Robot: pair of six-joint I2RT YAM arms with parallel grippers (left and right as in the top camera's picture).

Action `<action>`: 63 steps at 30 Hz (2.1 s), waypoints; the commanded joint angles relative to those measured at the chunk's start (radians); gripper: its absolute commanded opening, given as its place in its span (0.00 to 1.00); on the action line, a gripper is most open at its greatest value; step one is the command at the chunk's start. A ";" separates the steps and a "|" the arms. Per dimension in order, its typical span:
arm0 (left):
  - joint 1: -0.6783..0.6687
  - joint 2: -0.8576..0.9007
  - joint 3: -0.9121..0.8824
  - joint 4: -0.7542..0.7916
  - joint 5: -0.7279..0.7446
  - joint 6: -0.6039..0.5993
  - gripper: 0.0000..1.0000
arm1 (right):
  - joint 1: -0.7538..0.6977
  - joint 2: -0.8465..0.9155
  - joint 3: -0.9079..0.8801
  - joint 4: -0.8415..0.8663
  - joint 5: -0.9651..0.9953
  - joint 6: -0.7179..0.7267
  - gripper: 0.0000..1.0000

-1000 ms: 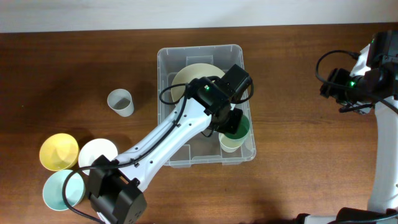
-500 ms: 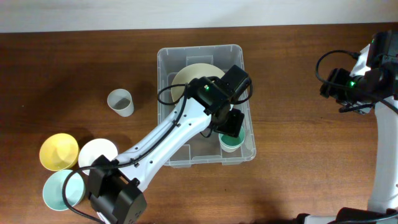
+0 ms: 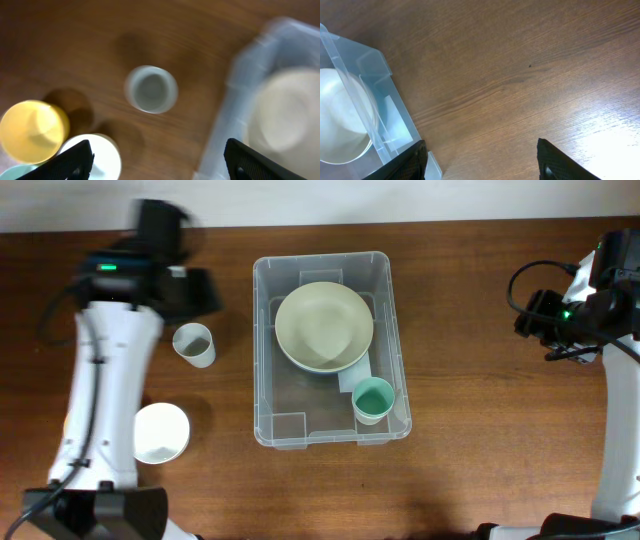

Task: Pack container
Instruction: 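Move the left gripper to the grey cup and grasp it, then carry the grey cup into the container and lower it onto the green cup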

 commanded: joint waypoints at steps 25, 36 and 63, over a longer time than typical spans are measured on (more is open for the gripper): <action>0.177 0.430 -0.156 0.087 0.090 0.067 0.22 | 0.005 0.003 -0.004 -0.001 -0.002 -0.010 0.66; 0.103 0.148 0.012 -0.030 0.133 0.066 0.01 | 0.005 0.003 -0.004 -0.001 -0.002 -0.010 0.66; -0.775 0.174 0.008 0.030 0.169 -0.003 0.01 | 0.005 0.003 -0.004 -0.004 -0.002 -0.010 0.66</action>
